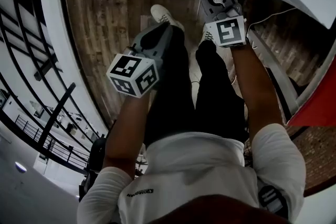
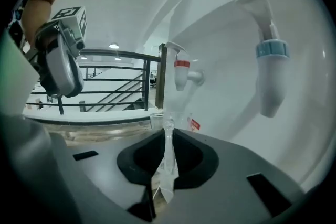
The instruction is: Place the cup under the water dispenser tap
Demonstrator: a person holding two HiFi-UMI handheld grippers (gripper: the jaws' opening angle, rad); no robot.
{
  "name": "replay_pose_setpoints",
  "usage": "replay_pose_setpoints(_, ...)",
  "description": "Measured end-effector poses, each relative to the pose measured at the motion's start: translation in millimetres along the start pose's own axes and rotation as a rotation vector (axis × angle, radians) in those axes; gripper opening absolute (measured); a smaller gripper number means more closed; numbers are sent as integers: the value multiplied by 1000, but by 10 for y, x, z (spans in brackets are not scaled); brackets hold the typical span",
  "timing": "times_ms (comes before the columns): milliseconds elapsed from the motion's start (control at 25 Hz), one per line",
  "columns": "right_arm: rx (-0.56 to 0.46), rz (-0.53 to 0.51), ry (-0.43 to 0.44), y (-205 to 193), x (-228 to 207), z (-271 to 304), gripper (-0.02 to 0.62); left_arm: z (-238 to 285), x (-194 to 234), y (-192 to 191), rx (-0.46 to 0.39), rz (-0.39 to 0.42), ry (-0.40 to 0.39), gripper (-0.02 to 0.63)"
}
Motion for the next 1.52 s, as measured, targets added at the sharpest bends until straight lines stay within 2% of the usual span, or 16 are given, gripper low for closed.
replay_pose_setpoints(120,-31,-26,-6,21,-27,30,49,-1,-18,-78,10,-4,7,-5)
replay_pose_setpoints(400,4,-35,-41,-288,-35,140,49,41,2,-40,1,4,7,-5)
replay_pose_setpoints(600,9,-37,-69,-325,-73,94,49,71,22,29,-14,2,4,-5)
replay_pose_setpoints(800,109,101,-156,-575,-123,-18,49,100,20,49,-13,-4,-7,-5)
replay_pose_setpoints(920,127,90,-152,-665,-136,-12,49,125,12,46,-7,-7,-13,-5)
replay_pose_setpoints(1520,151,64,-123,-565,-98,295,49,118,70,103,-27,-28,-1,-5)
Point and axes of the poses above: the fingertips, and each gripper's own axes: z forward along the fingers, x to its left, y out of its top, the point moved 4 cm from there along -z, backward along the fingers, and after that the axes turned 8 degrees about z, right-handed, at the moved point
